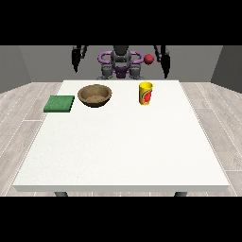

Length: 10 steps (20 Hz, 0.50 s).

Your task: Pick the cup and pour the ball into the bowl, then pick the bowl and place it on the pad

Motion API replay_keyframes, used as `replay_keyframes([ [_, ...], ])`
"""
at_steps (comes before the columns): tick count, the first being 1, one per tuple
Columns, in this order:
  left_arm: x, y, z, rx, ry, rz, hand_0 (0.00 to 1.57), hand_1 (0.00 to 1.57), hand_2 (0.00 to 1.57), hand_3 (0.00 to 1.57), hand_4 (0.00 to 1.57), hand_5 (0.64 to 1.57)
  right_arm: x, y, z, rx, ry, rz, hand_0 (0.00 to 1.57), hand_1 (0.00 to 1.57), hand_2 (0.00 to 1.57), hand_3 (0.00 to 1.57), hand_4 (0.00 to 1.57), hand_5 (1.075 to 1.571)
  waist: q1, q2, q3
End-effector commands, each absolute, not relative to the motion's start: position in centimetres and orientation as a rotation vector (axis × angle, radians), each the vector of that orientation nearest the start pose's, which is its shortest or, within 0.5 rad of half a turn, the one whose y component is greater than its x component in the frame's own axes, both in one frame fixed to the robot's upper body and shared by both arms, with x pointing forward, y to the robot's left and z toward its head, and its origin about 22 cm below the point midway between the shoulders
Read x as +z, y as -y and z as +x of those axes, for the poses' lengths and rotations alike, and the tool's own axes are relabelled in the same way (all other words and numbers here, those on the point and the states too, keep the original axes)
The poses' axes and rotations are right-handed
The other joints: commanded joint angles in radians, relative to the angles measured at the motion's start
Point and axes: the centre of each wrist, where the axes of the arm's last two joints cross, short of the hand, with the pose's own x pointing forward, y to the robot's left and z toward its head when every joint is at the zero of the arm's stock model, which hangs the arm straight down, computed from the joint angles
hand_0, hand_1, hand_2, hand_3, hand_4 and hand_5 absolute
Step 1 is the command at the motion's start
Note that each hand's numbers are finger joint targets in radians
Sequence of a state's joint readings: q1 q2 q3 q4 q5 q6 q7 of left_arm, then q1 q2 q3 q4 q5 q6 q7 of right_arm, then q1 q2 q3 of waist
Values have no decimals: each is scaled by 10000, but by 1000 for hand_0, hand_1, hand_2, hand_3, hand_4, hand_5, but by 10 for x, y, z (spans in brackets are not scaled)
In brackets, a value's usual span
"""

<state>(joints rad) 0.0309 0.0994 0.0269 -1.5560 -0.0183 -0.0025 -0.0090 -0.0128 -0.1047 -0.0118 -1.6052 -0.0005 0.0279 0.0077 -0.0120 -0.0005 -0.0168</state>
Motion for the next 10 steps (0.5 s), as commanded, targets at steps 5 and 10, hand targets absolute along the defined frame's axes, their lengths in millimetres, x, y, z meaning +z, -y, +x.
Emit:
replay_keyframes([
  [5, 24, -270, 236, -789, 15543, 1389, 0, 0, 0, 0, 664, 1566, 44, 263, 245, 1267, 16125, -970, 0, 0, 0, 0, 875, 1533, 22, -2487, 134],
  [10, 40, -230, 219, 1101, 13537, -1029, 0, 0, 0, 0, 634, 1564, 35, 260, 219, -985, 13238, -52, 0, 0, 0, 0, 860, 1530, -25, -4341, 173],
])
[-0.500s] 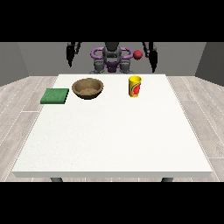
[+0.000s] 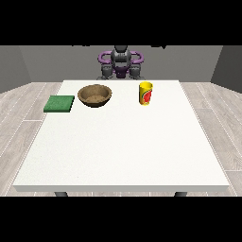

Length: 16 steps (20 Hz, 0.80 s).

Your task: Pick the cup and pour the ball into the bowl, then pick the bowl and place it on the pad

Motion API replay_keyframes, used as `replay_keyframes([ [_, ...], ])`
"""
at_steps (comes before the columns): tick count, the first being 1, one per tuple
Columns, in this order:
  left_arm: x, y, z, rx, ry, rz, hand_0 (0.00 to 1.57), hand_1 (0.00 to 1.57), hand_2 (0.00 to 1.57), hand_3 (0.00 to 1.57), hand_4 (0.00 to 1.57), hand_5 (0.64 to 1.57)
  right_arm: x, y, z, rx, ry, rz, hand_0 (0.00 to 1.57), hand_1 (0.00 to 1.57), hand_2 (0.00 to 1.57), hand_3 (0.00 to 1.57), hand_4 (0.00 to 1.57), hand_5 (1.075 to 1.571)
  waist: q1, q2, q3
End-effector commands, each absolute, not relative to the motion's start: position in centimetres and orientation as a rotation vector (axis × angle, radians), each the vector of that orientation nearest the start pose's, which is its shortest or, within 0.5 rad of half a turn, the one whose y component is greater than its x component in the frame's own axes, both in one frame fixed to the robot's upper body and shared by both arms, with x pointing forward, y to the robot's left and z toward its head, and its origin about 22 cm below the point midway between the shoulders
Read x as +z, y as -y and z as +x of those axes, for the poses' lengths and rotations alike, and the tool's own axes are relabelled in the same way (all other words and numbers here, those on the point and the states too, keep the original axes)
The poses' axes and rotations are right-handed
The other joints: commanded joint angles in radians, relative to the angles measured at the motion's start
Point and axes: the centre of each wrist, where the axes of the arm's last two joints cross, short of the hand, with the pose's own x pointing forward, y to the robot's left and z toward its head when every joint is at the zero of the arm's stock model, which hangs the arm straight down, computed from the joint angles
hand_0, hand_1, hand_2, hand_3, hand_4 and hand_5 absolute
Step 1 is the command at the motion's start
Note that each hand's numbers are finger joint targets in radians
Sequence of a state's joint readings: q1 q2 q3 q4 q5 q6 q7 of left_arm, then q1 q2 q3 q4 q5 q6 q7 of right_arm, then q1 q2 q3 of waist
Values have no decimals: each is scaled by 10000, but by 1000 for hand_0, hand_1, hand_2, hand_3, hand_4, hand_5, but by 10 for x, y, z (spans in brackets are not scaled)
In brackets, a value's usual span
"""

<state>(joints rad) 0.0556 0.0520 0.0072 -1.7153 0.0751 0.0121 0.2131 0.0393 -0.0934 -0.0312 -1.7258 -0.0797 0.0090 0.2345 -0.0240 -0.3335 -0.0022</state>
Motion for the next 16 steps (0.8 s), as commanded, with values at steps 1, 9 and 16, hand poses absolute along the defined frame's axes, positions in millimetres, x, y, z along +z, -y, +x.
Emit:
replay_keyframes([
  [1, 45, -220, 220, 1203, 13329, -825, 0, 0, 0, 0, 635, 1564, 46, 245, 217, -686, 13092, 201, 0, 0, 0, 0, 860, 1532, -227, -1279, 22],
  [9, 114, -212, 243, 798, 15881, -561, 0, 0, 0, 0, 591, 1557, 105, 260, 222, -952, 15670, -55, 0, 0, 0, 0, 760, 1549, -296, 1616, 24],
  [16, 62, -218, 260, 420, 18054, 67, 0, 0, 0, 0, 548, 1526, 98, 235, 243, -835, 17862, 366, 0, 0, 0, 87, 712, 1545, -390, 4296, 15],
])
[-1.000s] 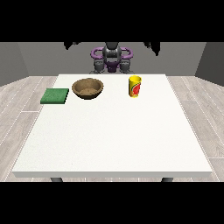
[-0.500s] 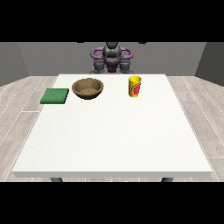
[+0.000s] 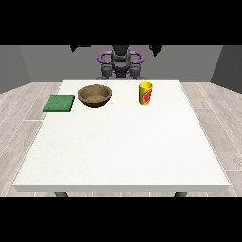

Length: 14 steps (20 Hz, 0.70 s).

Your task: Pick the cup and pour the ball into the bowl, then pick the bowl and place it on the pad

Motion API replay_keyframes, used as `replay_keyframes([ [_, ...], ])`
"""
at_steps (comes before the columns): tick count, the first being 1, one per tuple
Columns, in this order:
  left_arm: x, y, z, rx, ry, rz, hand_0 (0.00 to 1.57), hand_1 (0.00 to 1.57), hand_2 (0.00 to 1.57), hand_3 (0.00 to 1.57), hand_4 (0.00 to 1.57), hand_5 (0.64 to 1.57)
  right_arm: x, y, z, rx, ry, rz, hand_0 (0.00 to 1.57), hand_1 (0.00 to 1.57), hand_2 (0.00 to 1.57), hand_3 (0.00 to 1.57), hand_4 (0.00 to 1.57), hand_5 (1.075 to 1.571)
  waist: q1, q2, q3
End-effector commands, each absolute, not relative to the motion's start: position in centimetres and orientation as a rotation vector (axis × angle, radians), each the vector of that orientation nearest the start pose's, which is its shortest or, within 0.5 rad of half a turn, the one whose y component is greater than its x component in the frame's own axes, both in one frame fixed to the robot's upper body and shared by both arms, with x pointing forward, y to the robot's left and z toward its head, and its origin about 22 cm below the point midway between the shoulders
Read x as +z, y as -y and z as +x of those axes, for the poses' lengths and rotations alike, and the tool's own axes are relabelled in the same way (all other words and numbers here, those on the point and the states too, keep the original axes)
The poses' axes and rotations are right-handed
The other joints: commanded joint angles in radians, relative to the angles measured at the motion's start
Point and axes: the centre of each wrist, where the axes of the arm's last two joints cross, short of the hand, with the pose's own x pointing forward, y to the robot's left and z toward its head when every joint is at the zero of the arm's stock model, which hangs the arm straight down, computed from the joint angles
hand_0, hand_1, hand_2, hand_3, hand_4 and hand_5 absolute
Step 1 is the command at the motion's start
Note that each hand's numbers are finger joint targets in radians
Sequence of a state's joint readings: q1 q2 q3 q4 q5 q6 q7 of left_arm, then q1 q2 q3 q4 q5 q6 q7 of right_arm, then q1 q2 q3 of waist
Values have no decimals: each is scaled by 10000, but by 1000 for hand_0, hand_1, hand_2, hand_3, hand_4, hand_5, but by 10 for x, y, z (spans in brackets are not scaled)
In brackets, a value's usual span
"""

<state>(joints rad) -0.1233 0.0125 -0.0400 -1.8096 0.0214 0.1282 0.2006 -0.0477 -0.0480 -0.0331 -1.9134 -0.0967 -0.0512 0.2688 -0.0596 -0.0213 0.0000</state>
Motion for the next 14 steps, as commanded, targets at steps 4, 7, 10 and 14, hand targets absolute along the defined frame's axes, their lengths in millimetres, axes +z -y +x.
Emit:
replay_keyframes([
  [4, 44, -219, 269, -11, 18994, 763, 0, 0, 0, 0, 551, 1487, 84, 259, 247, -575, 18224, 525, 0, 0, 0, 0, 691, 1543, -267, 1940, -1],
  [7, 27, -212, 279, 165, 18682, 604, 0, 0, 0, 0, 481, 1483, 82, 272, 257, -575, 18535, 485, 0, 0, 0, 0, 685, 1548, -238, 2178, 0],
  [10, 2, -237, 284, -245, 18607, 617, 0, 0, 0, 0, 307, 1480, 78, 267, 257, -566, 18482, 464, 0, 0, 0, 0, 683, 1553, -228, 2350, -4],
  [14, -15, -241, 293, -300, 17756, 893, 0, 0, 0, 0, 0, 1451, 70, 310, 256, -544, 17917, 262, 0, 0, 0, 0, 667, 1559, -393, 1735, -1],
])
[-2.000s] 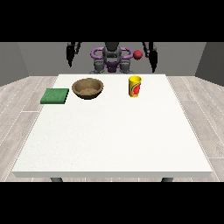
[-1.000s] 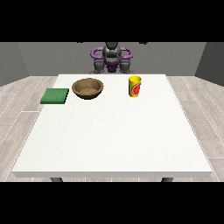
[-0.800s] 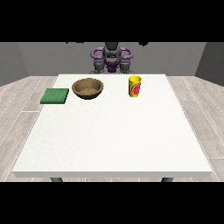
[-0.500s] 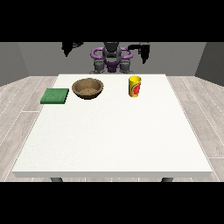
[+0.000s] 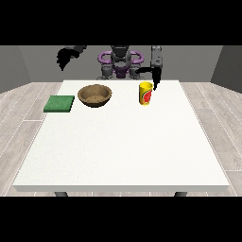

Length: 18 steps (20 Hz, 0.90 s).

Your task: Pick the cup and pour the ball into the bowl, then pick the bowl and place it on the pad

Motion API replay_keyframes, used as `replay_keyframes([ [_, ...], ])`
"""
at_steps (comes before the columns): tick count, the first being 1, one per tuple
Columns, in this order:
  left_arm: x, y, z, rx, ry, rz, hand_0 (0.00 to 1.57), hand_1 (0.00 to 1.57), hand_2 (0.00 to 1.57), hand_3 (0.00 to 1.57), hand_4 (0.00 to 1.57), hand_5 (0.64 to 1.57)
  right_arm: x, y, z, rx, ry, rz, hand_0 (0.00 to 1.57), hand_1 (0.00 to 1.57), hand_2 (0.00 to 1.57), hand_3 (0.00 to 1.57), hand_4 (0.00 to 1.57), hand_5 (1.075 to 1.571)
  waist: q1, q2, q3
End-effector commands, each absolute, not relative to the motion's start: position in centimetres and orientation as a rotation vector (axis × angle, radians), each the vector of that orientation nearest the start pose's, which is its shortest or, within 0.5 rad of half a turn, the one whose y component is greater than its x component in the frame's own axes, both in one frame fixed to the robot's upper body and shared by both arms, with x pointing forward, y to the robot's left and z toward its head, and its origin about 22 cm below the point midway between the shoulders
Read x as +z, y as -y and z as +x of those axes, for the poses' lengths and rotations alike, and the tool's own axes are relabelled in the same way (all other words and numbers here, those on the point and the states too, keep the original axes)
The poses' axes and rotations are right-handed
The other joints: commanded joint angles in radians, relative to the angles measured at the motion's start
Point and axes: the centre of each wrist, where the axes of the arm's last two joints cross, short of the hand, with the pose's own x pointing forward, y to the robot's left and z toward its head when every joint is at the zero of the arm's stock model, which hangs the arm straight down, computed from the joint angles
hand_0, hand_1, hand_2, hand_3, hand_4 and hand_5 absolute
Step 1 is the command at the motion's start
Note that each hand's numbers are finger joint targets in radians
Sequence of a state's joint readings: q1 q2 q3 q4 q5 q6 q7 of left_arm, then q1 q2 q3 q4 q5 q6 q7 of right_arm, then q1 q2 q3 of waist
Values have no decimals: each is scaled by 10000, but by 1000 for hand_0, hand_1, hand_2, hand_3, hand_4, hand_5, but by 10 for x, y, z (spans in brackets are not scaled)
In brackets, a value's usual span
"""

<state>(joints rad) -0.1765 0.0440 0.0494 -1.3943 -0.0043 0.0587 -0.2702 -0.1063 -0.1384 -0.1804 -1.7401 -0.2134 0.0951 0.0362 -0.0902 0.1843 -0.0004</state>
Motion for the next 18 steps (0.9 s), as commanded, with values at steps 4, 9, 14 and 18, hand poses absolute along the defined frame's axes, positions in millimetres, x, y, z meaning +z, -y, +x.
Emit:
replay_keyframes([
  [4, -29, -254, 312, -190, 17986, 819, 0, 0, 0, 0, 108, 1436, 78, 304, 270, -639, 17900, 517, 0, 0, 0, 0, 665, 1559, -65, -167, 0],
  [9, -65, -243, 309, 118, 17921, 880, 0, 0, 0, 0, 200, 1420, 66, 308, 268, -364, 18148, 533, 0, 0, 0, 0, 676, 1563, -345, 76, -2],
  [14, -76, -254, 314, 319, 17627, 1116, 0, 0, 0, 0, 363, 1464, 52, 330, 261, -456, 18023, 654, 0, 0, 0, 0, 675, 1564, -429, -157, 0],
  [18, -93, -257, 307, -234, 17686, 2231, 919, 919, 1316, 1379, 1243, 1538, 86, 334, 270, -129, 18601, 1041, 0, 0, 0, 0, 662, 1569, -853, 340, -3],
])
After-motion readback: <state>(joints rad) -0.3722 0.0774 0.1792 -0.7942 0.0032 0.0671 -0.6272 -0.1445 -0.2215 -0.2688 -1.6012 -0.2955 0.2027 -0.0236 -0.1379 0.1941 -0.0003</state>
